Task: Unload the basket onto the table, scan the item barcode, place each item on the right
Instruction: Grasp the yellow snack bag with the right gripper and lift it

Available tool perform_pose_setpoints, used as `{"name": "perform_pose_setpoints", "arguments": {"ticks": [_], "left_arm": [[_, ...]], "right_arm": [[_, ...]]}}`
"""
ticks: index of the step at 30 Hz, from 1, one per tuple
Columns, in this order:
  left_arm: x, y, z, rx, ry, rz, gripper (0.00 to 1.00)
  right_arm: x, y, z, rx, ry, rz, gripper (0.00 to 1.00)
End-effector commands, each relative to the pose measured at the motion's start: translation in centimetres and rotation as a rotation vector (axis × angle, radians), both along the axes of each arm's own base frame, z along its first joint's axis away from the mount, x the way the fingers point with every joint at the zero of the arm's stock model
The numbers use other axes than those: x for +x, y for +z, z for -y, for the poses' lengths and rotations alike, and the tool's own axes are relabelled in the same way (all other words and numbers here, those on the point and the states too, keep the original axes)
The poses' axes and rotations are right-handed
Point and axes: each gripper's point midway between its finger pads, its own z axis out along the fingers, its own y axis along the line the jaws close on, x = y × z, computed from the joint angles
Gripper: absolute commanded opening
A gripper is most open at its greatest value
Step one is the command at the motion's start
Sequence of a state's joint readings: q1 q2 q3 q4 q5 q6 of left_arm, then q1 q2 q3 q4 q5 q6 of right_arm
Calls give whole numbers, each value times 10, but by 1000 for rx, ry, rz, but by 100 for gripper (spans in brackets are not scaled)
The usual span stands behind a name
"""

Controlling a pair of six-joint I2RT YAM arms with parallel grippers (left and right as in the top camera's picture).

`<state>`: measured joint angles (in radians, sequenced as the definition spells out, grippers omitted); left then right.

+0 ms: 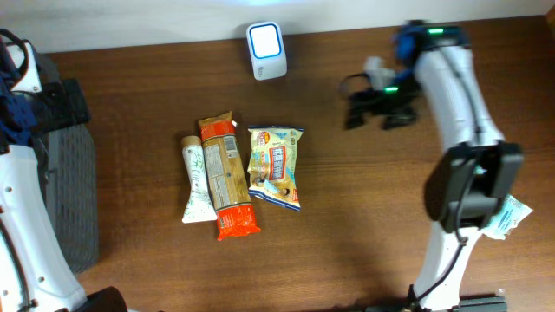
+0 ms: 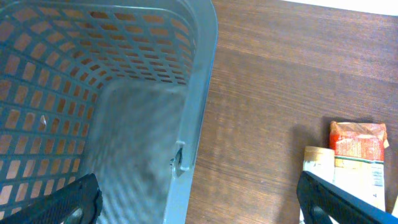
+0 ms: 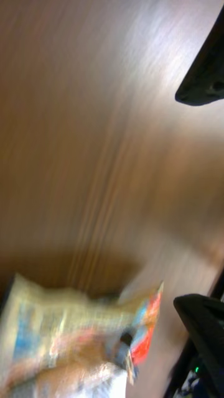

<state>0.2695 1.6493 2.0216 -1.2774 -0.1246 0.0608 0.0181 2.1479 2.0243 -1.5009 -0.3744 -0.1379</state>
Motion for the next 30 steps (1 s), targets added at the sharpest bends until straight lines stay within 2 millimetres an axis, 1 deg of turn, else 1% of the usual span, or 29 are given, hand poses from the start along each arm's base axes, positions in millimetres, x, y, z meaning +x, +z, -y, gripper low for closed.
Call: {"name": "perform_pose_setpoints", "arguments": {"ticks": [1, 2, 3, 5, 6, 7, 8, 9, 10, 11, 12, 13, 15, 16, 17, 18, 19, 20, 21, 22, 23, 24, 25, 26, 27, 29, 30], "left_arm": [[-2, 6, -1, 14, -5, 11, 99], [-2, 6, -1, 14, -5, 11, 99], [-2, 6, -1, 14, -5, 11, 99], [-2, 6, -1, 14, -5, 11, 99], [-2, 6, -1, 14, -5, 11, 99], [-2, 6, -1, 14, -5, 11, 99], [-2, 6, -1, 14, -5, 11, 99], [-2, 6, -1, 14, -5, 11, 99], [-2, 6, -1, 14, -5, 11, 99], [-2, 6, -1, 14, -5, 11, 99], [-2, 6, -1, 14, -5, 11, 99], [-2, 6, -1, 14, -5, 11, 99], [-2, 6, -1, 14, -5, 11, 99], [-2, 6, -1, 14, -5, 11, 99], [-2, 6, -1, 14, -5, 11, 99], [-2, 6, -1, 14, -5, 11, 99], [-2, 6, -1, 14, -5, 11, 99], [-2, 6, -1, 14, -5, 11, 99], [-2, 6, -1, 14, -5, 11, 99], [-2, 6, -1, 14, -5, 11, 99], [-2, 6, -1, 14, -5, 11, 99], [-2, 6, -1, 14, -5, 11, 99], [-2, 6, -1, 14, -5, 11, 99], [-2, 6, -1, 14, -5, 11, 99], [-2, 6, -1, 14, -5, 11, 99], [-2, 6, -1, 14, -5, 11, 99], [-2, 6, -1, 14, -5, 11, 99]], "right_arm": [[-13, 11, -110, 50, 284, 112, 99], [-23, 10, -136, 52, 413, 148, 99], [-36, 2, -163, -29, 540, 187, 99], [-58, -16, -199, -144, 688, 236, 99], [-65, -26, -210, -210, 744, 266, 99], [-72, -41, -219, -305, 806, 310, 99], [-74, -51, -222, -360, 836, 331, 99], [-84, -65, -225, -383, 912, 325, 99], [-90, -74, -225, -387, 944, 312, 99], [-94, -90, -222, -396, 972, 297, 99], [-90, -100, -214, -435, 968, 301, 100], [-79, -109, -203, -496, 952, 327, 89], [-63, -121, -198, -498, 901, 375, 76], [-59, -122, -197, -497, 890, 382, 66], [-59, -122, -196, -497, 885, 381, 18], [-58, -119, -197, -496, 853, 384, 4], [-55, -106, -200, -490, 802, 392, 4], [-53, -89, -204, -473, 776, 404, 4], [-48, -47, -213, -426, 724, 433, 4], [-49, -9, -222, -347, 696, 455, 4], [-51, 45, -235, -178, 650, 476, 4], [-55, 84, -243, 18, 621, 471, 4], [-60, 110, -248, 249, 594, 421, 4], [-63, 128, -247, 497, 551, 334, 4], [-56, 135, -231, 714, 492, 253, 4], [-44, 114, -214, 743, 418, 201, 4], [-37, 94, -202, 781, 362, 163, 4]]}}
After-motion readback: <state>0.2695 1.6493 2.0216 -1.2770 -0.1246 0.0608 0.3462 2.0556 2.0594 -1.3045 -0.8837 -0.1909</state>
